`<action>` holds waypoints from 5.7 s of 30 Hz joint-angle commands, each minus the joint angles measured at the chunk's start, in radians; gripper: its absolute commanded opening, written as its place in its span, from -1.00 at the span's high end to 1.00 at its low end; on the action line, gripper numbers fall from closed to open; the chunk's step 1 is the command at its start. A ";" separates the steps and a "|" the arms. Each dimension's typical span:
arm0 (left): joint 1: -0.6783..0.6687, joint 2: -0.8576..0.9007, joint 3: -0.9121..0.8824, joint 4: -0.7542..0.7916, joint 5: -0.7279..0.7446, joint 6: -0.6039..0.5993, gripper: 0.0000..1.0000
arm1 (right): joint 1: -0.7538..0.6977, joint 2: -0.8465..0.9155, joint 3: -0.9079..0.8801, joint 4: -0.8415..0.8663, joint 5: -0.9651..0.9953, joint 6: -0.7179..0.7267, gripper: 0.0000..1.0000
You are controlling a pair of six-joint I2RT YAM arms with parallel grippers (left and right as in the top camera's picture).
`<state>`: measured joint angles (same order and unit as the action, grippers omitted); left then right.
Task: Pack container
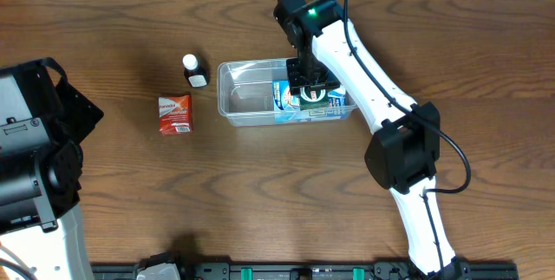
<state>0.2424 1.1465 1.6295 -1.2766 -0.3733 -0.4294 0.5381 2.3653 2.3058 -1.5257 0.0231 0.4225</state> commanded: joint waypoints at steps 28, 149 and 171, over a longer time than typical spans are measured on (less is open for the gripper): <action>0.006 0.003 0.019 -0.003 -0.013 0.005 -0.96 | 0.005 -0.005 -0.011 -0.008 0.041 0.011 -0.33; -0.172 0.650 -0.003 0.181 0.315 0.429 -0.96 | -0.692 -0.005 0.232 0.068 -0.129 -0.177 -0.98; -0.134 0.867 -0.007 0.210 0.397 0.526 -0.96 | -0.692 -0.005 0.232 0.068 -0.129 -0.177 -0.99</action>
<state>0.1066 1.9961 1.6329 -1.0691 0.0174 0.0799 -0.1566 2.3653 2.5202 -1.4574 -0.0982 0.2546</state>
